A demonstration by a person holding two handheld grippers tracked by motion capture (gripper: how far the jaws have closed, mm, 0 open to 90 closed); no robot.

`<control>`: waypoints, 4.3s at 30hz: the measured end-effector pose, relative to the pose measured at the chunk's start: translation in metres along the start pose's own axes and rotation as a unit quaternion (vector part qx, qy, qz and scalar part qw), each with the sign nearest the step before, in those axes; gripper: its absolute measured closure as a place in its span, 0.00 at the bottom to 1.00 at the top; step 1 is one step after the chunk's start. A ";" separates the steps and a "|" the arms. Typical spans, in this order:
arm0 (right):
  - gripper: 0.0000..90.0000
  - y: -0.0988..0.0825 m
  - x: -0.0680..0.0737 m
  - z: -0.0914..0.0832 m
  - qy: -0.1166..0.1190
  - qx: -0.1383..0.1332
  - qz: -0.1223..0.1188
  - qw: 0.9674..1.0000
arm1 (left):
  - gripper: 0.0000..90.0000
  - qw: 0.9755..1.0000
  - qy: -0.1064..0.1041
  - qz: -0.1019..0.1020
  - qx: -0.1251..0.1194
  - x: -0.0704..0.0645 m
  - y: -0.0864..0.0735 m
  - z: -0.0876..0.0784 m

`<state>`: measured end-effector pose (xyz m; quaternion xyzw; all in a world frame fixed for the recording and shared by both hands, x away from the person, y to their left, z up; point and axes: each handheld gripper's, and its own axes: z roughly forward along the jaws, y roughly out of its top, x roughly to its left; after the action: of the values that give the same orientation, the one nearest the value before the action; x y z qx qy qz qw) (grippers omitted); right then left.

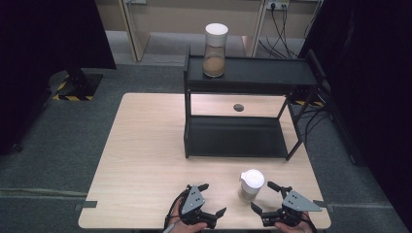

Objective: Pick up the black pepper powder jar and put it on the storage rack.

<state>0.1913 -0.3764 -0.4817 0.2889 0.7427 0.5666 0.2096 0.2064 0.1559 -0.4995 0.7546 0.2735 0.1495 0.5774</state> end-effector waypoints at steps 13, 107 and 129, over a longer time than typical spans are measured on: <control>0.07 0.009 -0.003 0.020 0.000 0.023 -0.001 1.000 | 0.04 1.000 0.001 0.002 0.001 0.000 0.000 0.000; 0.34 0.204 -0.042 0.004 0.013 -0.052 -0.041 0.998 | 0.05 1.000 0.000 -0.003 -0.001 -0.003 -0.001 0.000; 0.34 0.284 -0.056 0.022 -0.014 -0.054 -0.037 0.998 | 0.06 1.000 -0.002 -0.003 0.001 -0.003 -0.001 0.000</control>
<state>0.3015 -0.3430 -0.2153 0.2572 0.7185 0.5934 0.2557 0.2041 0.1540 -0.5001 0.7549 0.2747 0.1462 0.5773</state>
